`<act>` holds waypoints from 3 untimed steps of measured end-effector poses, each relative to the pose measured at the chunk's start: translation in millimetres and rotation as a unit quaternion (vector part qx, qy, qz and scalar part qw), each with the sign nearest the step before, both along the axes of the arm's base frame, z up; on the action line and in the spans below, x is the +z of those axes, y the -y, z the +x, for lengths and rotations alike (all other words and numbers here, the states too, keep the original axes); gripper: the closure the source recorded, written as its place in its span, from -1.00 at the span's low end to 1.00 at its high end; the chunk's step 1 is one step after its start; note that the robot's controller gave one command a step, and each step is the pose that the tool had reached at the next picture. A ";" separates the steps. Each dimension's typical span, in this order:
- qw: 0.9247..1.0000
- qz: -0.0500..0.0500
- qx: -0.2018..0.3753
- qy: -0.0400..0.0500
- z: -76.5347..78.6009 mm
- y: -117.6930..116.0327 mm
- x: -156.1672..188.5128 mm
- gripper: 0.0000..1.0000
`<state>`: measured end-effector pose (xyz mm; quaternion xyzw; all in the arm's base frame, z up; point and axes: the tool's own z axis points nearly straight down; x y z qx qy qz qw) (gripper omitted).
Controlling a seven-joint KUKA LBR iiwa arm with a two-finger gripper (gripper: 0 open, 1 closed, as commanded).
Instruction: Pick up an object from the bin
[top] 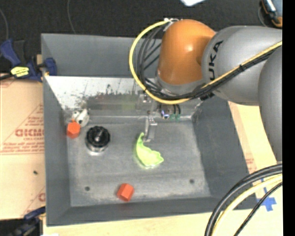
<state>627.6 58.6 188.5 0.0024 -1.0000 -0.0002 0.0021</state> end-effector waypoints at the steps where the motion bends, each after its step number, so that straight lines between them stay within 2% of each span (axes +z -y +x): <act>1: 1.000 0.000 -0.001 0.004 1.5 0.2 5.3 -1.00; 2: 0.999 0.000 -0.038 0.003 -24.4 22.9 -39.8 -1.00; 3: 1.000 0.000 0.026 0.004 -17.0 25.0 -105.7 -1.00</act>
Offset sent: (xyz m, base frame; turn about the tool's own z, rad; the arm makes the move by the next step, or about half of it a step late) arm -0.0300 -0.0270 -0.0488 0.0931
